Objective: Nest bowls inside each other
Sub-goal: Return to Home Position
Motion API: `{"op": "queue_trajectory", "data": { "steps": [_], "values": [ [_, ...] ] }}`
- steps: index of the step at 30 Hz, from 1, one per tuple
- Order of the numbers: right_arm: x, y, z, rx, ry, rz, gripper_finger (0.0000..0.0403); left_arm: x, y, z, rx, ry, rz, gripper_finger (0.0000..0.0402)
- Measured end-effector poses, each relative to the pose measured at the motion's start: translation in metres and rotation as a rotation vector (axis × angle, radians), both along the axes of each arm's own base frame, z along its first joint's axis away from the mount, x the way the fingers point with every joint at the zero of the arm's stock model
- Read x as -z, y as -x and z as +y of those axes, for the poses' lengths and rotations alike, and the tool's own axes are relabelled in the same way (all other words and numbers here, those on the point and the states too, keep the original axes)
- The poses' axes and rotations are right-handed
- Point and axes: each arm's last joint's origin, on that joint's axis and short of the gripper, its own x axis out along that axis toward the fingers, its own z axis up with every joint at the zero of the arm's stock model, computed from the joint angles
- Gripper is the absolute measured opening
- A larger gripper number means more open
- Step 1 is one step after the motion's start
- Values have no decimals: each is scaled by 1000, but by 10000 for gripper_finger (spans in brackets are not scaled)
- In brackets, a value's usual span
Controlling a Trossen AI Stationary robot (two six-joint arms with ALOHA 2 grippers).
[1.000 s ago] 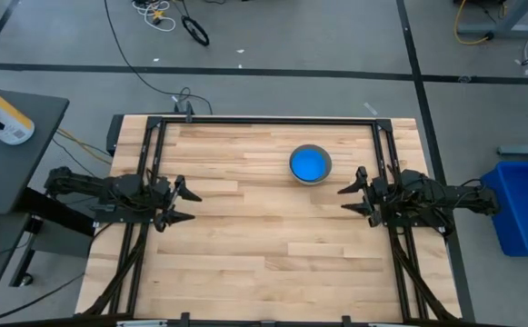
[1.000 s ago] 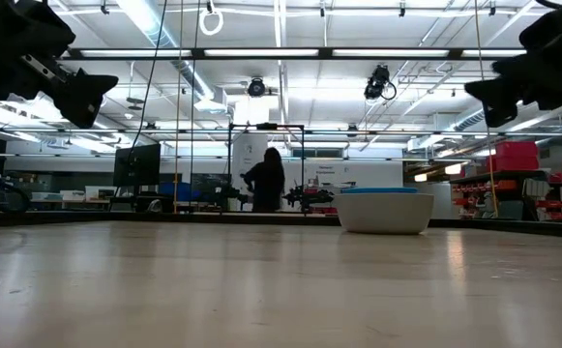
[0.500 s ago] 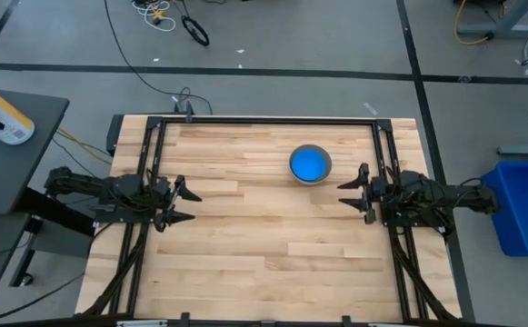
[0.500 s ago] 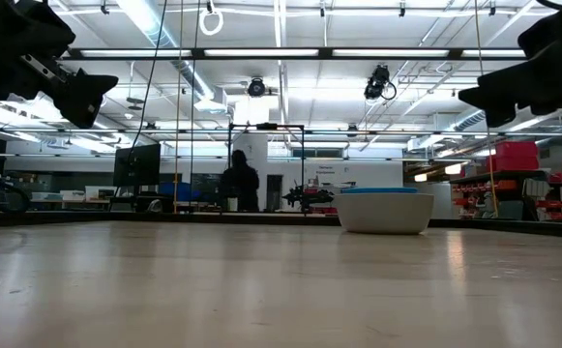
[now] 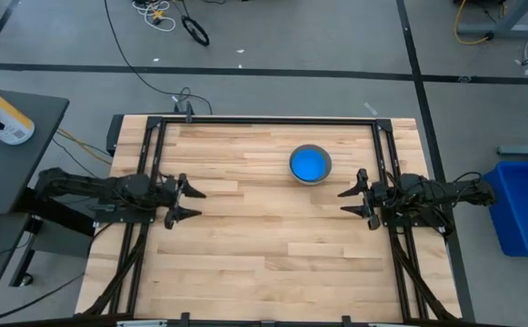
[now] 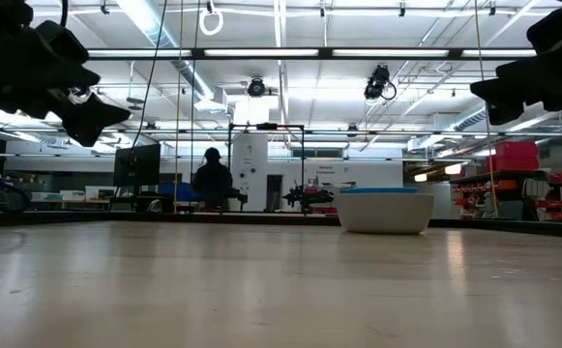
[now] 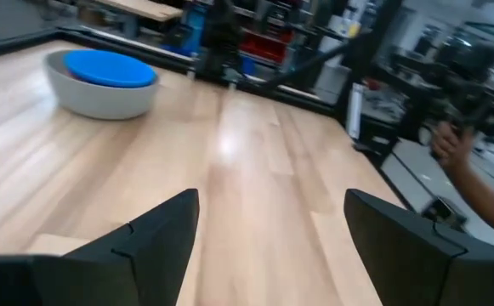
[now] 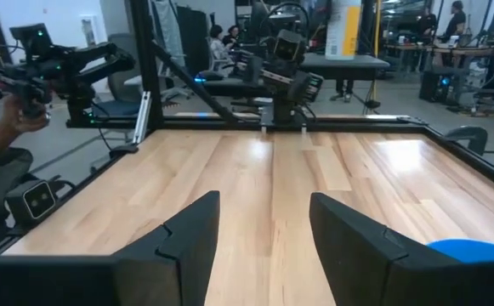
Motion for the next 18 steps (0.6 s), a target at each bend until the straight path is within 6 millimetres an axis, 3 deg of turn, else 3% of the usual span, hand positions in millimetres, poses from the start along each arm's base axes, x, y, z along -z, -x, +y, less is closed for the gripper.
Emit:
{"op": "queue_trajectory", "data": {
  "steps": [6, 14, 18],
  "values": [
    [0, 0, 0, 6, -7, 5, 205, -4, 2, 7, -64, 6, -44, 304],
    [0, 0, 0, 7, -12, 3, 217, -17, 9, 4, 72, -34, -205, 304],
    [0, 0, 0, 8, -21, 2, 221, -18, 9, 5, 42, -54, -227, 304]
  ]
}}
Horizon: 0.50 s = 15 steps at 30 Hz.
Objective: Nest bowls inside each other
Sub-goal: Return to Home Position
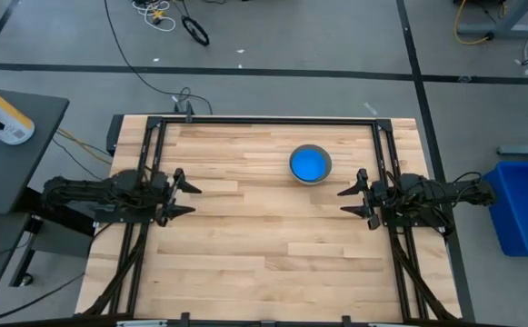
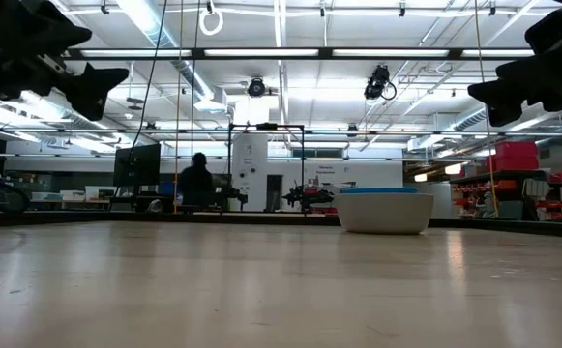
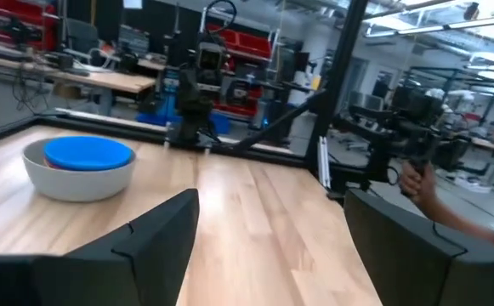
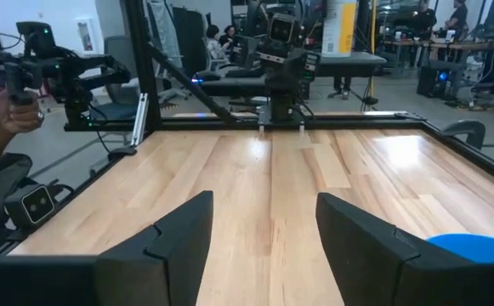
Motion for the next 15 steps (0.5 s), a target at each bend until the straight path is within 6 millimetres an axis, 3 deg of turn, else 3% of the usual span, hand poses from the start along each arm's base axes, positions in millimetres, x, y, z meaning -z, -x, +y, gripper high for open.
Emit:
{"op": "queue_trajectory", "data": {
  "steps": [15],
  "values": [
    [0, 0, 0, 9, -8, 1, 200, 0, 0, 0, -17, -25, -7, 304]
  ]
}}
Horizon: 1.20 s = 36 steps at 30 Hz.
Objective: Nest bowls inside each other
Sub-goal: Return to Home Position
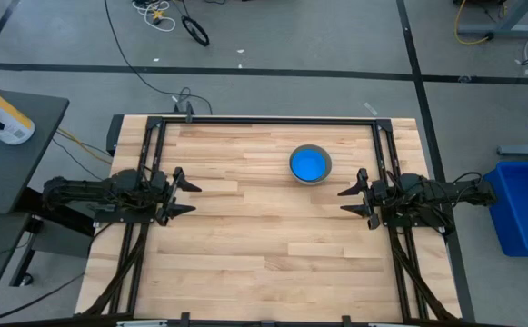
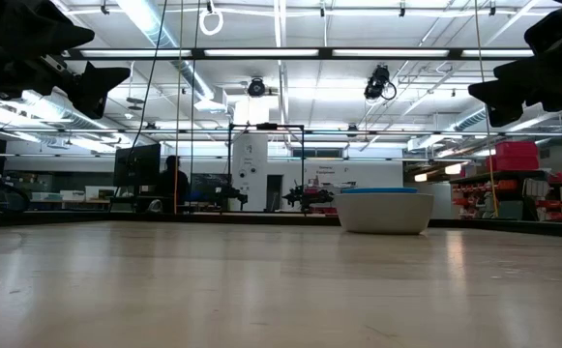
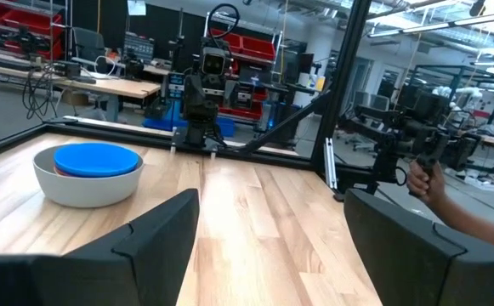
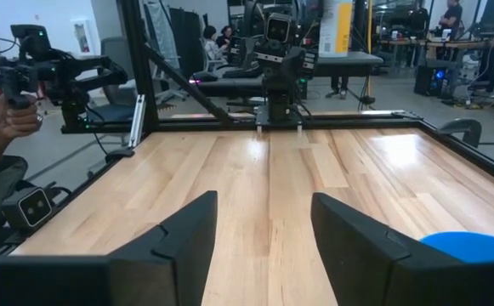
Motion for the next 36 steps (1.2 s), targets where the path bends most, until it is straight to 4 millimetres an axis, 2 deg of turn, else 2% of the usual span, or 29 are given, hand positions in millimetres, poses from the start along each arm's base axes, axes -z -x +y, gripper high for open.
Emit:
{"op": "queue_trajectory", "data": {
  "steps": [13, 36],
  "values": [
    [1, -1, 0, -1, 9, 16, 185, 3, 0, -1, 38, -6, 32, 304],
    [1, -1, 0, -1, 10, 16, 219, 3, 0, -1, 38, -4, 31, 304]
  ]
}}
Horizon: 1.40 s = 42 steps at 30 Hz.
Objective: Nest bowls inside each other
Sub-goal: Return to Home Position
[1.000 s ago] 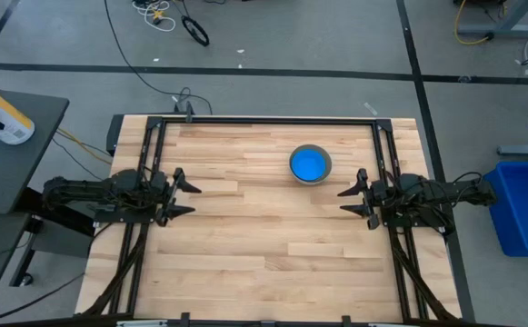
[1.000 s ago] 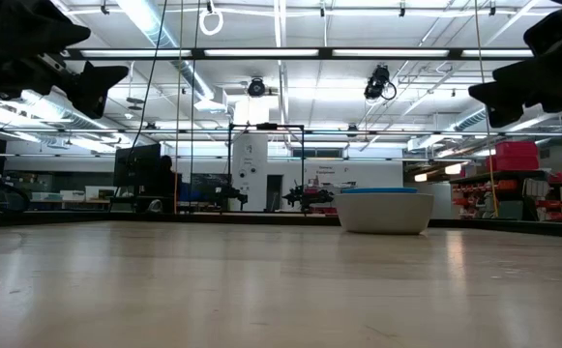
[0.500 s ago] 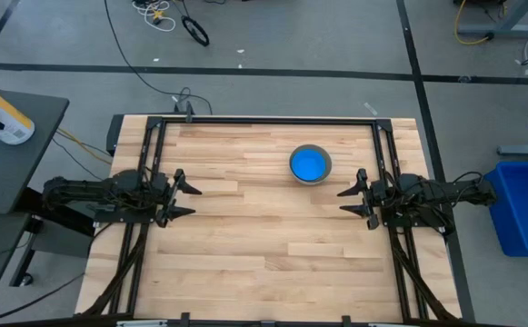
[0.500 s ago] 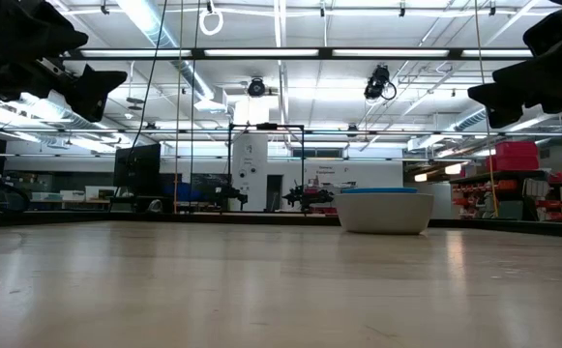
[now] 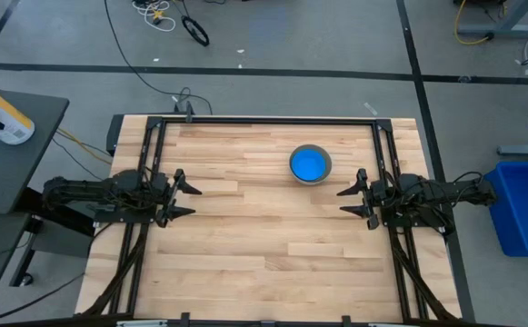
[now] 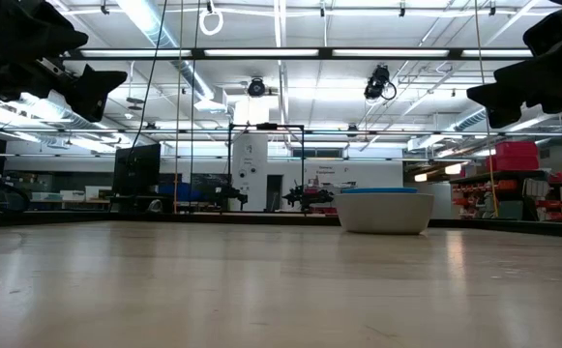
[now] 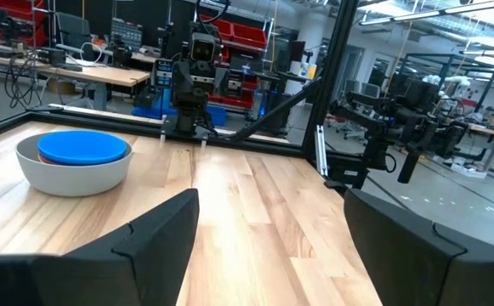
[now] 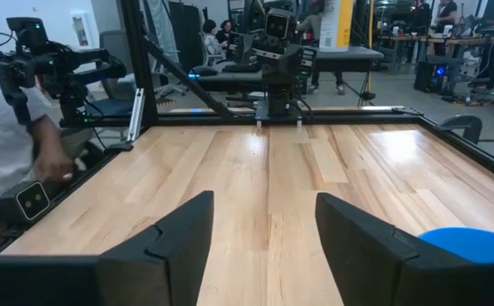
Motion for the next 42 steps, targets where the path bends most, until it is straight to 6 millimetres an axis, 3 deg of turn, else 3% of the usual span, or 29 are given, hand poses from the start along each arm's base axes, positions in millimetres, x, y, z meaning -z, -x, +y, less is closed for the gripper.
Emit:
{"op": "queue_trajectory", "data": {
  "steps": [29, 42],
  "values": [
    [0, 0, 0, 0, 0, 0, 185, 0, 0, 0, 1, 0, 0, 304],
    [0, 0, 0, 0, 0, 0, 203, 0, 0, 0, 0, 0, 0, 304]
  ]
}}
